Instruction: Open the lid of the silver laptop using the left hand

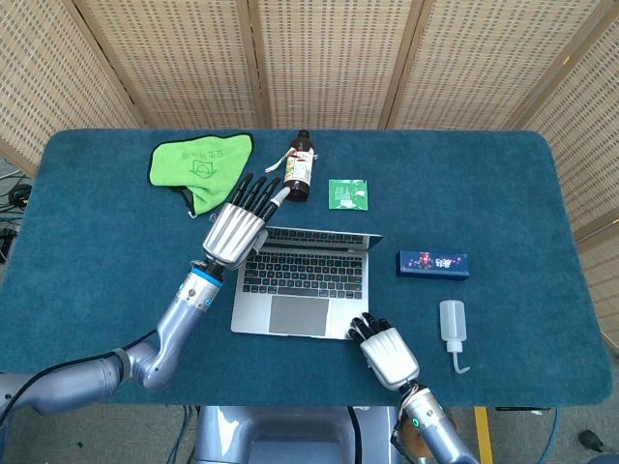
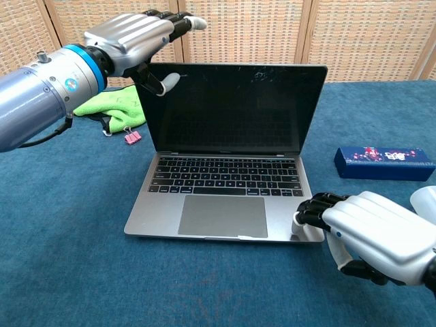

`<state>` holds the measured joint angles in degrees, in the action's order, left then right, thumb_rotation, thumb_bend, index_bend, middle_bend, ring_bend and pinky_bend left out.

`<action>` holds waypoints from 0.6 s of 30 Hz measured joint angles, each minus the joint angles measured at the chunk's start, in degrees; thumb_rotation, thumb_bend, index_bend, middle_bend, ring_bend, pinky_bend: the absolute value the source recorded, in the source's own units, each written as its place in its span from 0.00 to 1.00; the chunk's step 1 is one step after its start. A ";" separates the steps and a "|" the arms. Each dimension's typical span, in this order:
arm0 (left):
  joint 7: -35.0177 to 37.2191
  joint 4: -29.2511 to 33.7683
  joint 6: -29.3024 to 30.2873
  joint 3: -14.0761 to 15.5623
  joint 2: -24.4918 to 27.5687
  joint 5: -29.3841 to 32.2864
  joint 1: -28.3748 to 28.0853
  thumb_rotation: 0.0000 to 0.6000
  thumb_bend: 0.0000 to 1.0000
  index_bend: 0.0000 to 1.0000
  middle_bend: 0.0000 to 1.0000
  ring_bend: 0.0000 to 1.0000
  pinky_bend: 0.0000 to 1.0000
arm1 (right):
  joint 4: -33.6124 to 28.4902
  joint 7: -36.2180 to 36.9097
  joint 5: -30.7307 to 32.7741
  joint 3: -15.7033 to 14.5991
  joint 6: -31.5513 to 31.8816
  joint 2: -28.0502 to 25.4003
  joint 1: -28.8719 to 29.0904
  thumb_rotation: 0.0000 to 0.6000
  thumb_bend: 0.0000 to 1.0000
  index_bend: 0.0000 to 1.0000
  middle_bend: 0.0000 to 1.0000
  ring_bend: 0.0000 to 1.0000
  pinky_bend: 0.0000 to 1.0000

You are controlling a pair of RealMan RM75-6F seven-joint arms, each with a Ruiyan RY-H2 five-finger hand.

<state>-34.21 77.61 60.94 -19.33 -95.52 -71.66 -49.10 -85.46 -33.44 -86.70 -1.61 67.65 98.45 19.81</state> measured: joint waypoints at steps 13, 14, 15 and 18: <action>0.60 -4.41 -0.80 -0.98 -1.06 3.51 -1.83 1.00 0.52 0.00 0.00 0.00 0.00 | 0.68 -0.02 0.65 -0.03 -1.31 -0.70 0.56 1.00 1.00 0.27 0.23 0.16 0.32; 0.62 -4.58 -0.72 -0.98 -1.08 3.64 -1.91 1.00 0.52 0.00 0.00 0.00 0.00 | 0.71 -0.06 0.74 -0.11 -1.44 -0.77 0.56 1.00 1.00 0.27 0.23 0.16 0.32; 0.62 -4.75 -0.60 -0.99 -1.09 3.81 -1.99 1.00 0.52 0.00 0.00 0.00 0.00 | 0.71 -0.09 0.81 -0.17 -1.55 -0.83 0.57 1.00 1.00 0.27 0.24 0.16 0.32; 0.56 -5.07 -0.38 -1.05 -1.08 4.36 -2.12 1.00 0.52 0.00 0.00 0.00 0.00 | 0.66 -0.32 0.91 -0.33 -1.77 -1.02 0.62 1.00 1.00 0.27 0.24 0.16 0.32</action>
<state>-33.65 72.55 60.56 -20.38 -96.60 -67.30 -51.22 -84.80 -33.76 -85.79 -1.94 65.88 97.42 20.43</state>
